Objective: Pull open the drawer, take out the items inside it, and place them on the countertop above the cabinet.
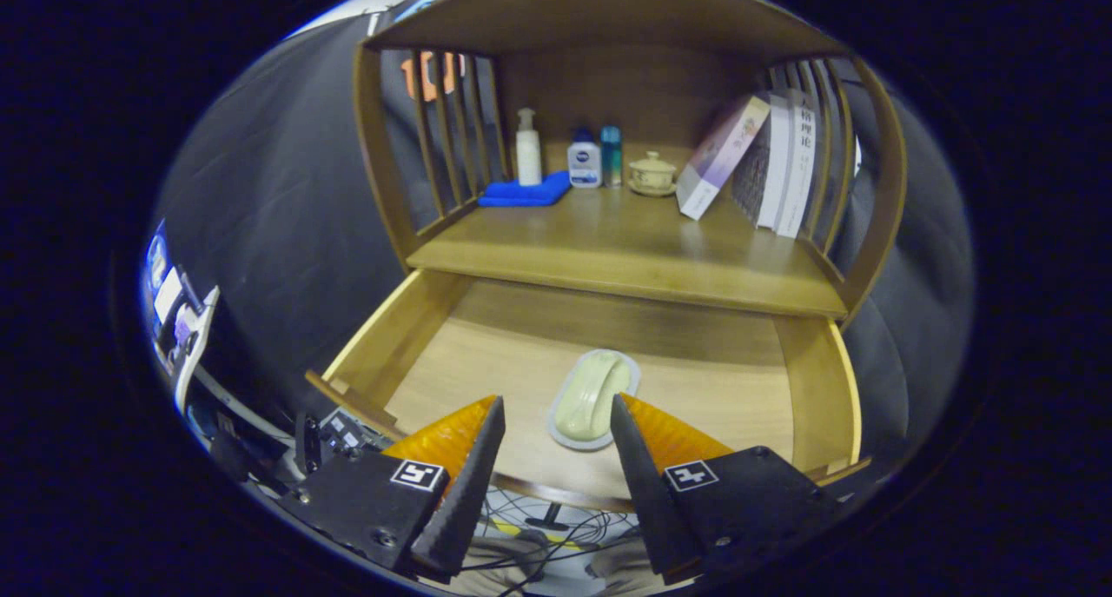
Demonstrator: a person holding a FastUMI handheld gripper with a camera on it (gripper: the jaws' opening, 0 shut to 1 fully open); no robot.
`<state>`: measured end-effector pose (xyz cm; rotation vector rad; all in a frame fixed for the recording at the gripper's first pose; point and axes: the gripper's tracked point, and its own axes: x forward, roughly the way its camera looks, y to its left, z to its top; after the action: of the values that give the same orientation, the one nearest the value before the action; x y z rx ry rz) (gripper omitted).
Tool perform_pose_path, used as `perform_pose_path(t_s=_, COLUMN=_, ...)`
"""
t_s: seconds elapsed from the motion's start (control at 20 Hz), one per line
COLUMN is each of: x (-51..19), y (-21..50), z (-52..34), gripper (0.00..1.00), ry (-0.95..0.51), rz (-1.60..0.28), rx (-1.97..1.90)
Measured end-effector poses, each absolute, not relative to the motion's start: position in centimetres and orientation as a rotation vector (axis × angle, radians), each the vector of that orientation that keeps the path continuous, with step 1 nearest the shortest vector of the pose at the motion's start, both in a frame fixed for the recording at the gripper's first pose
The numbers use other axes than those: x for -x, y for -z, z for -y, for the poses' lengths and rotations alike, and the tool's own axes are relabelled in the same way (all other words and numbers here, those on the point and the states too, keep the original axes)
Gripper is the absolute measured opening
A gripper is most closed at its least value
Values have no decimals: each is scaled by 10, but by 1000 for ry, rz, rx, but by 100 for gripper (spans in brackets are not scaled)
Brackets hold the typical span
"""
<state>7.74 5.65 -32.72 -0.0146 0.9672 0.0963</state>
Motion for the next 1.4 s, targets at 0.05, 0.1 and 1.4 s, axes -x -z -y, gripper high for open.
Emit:
perform_pose_path(t_s=0.05, x=-84, y=334, z=-55, gripper=78, ry=-90, rz=-1004, rx=5)
perform_pose_path(t_s=0.1, x=-89, y=342, z=-52, gripper=78, ry=-79, rz=-1041, rx=6)
perform_pose_path(t_s=1.4, x=-139, y=429, z=-36, gripper=26, ry=62, rz=-1300, rx=44)
